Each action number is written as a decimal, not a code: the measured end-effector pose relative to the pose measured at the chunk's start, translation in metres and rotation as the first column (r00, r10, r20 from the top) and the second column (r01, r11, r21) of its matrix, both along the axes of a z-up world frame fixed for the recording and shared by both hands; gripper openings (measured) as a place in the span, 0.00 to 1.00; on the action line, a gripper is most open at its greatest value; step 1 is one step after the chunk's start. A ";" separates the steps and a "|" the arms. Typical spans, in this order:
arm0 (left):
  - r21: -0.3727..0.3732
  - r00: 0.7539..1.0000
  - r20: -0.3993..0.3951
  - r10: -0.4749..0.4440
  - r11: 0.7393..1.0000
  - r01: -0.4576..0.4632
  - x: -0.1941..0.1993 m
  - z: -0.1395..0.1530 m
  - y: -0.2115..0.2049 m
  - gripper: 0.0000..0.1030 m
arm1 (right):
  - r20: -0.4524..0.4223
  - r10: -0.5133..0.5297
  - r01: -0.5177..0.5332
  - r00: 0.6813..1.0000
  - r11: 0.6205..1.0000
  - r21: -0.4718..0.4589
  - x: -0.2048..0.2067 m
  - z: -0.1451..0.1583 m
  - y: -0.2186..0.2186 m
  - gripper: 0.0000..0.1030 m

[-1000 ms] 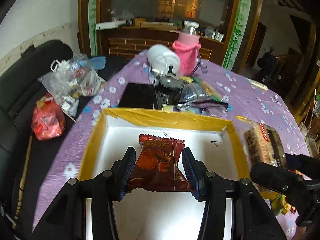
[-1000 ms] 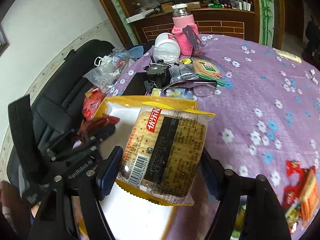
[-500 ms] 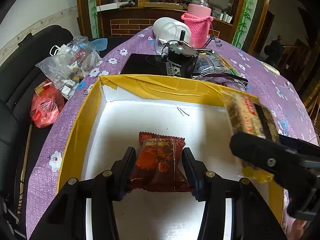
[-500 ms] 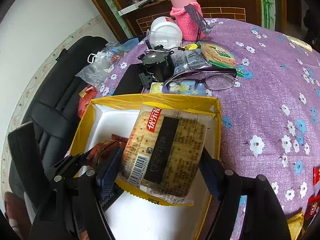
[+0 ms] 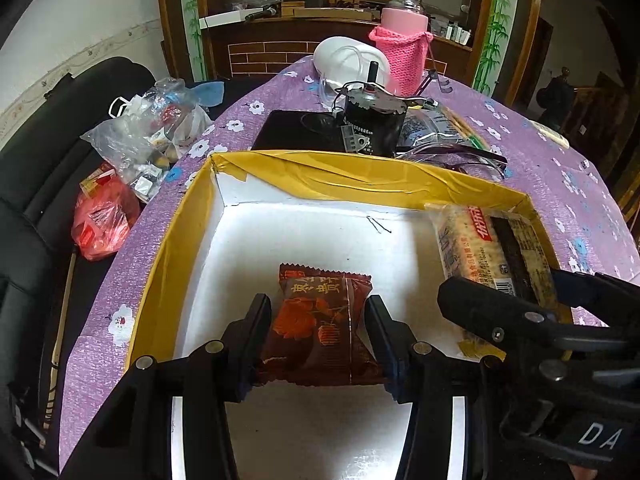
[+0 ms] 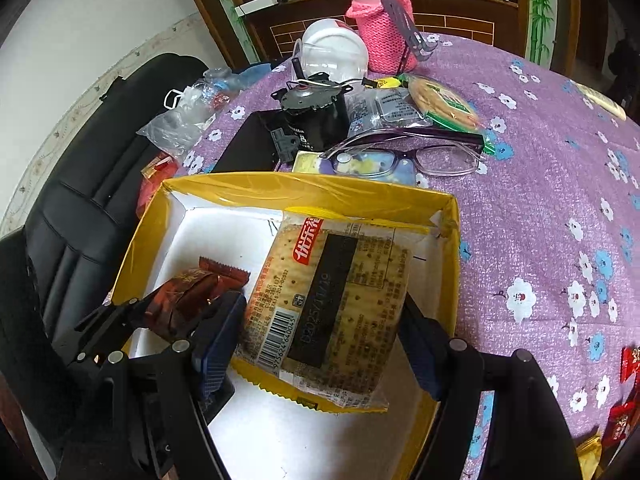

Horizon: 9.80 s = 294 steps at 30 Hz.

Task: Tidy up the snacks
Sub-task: 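Lower both held packets into the white box and open both grippers, then withdraw both grippers from the box back toward the snack pile, then grasp the yellow cracker bag with the left gripper while the right grasps the orange cracker pack, then carry both held packs over the white box, then lower both packs into the box beside the others and open both grippers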

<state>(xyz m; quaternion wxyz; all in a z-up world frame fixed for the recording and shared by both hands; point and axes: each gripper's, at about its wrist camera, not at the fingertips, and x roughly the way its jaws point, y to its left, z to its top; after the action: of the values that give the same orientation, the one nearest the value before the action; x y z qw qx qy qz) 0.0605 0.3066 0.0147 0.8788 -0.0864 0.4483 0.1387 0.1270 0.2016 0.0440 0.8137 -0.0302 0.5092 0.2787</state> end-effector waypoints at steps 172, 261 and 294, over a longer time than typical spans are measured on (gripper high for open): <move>0.061 0.825 0.247 -0.508 0.858 0.510 -0.036 0.043 -0.295 0.51 | 0.209 -0.408 0.381 0.889 0.911 0.158 -0.041 0.013 -0.371 0.52; -0.099 0.997 0.081 0.010 0.995 -0.002 -0.092 0.026 -0.007 0.52 | 0.185 0.230 -0.241 0.956 0.970 0.040 -0.155 0.032 -0.072 0.53; -0.074 1.000 -0.005 -0.010 0.997 0.010 -0.055 0.011 0.006 0.54 | 0.159 0.195 -0.184 0.968 0.980 -0.079 -0.116 -0.005 -0.026 0.53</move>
<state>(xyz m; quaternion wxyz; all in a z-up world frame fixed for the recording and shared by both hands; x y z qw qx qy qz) 0.0052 0.3124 0.0258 0.8746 -0.1162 0.4558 0.1179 0.0107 0.1751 0.0390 0.8216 -0.1277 0.4429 0.3354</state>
